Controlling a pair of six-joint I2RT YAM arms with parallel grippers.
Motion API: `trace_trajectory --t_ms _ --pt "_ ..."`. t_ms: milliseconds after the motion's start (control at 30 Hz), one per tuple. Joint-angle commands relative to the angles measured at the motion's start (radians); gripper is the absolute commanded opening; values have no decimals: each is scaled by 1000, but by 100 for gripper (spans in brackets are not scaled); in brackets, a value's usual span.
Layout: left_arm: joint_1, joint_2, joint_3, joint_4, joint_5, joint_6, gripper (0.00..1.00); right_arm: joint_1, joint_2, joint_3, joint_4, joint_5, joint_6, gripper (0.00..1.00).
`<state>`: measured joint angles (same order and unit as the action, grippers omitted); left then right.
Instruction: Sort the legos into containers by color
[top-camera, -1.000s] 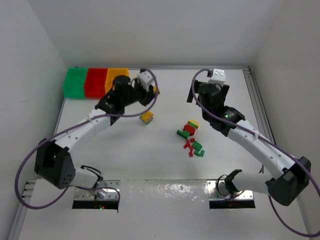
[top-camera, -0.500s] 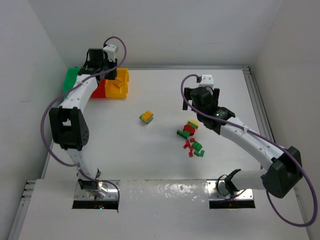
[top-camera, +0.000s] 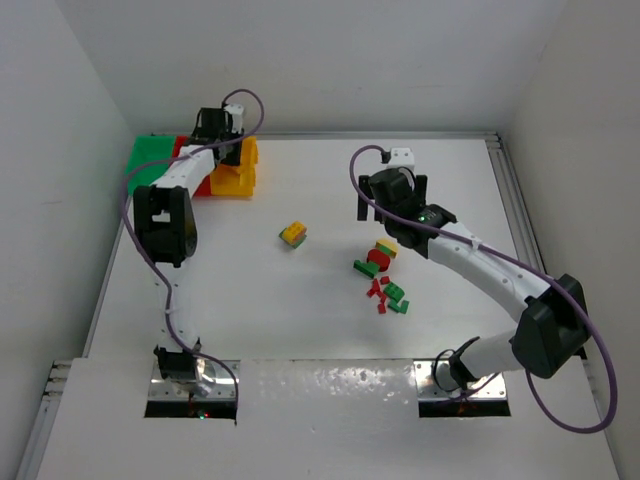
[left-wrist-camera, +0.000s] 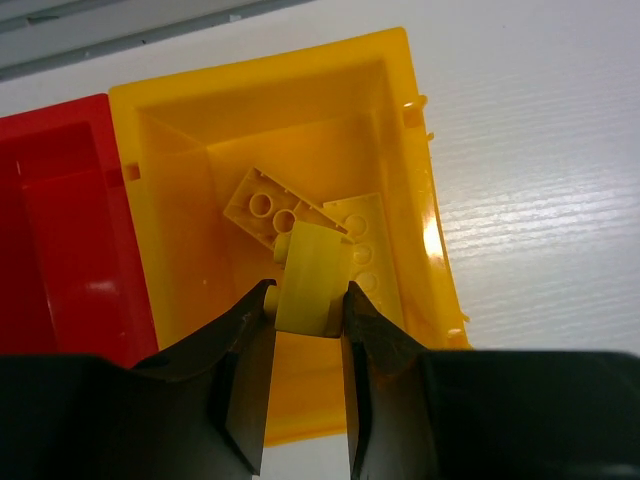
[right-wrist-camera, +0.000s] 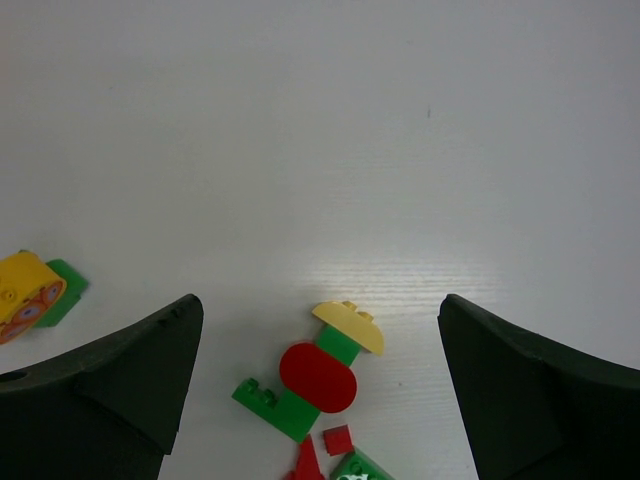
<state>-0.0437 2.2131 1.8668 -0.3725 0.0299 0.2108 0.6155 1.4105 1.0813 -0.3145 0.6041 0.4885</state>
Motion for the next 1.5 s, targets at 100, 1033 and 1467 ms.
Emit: trace_trajectory --t_ms 100,1033,1467 --pt "7 39 22 67 -22 9 32 0 -2 54 -29 3 30 98" --pt "-211 -360 -223 -427 366 539 90 -2 -148 -92 31 -194 -28 68" --pt "-401 -357 -423 -280 193 372 100 0 -194 -139 -29 -268 62 70"
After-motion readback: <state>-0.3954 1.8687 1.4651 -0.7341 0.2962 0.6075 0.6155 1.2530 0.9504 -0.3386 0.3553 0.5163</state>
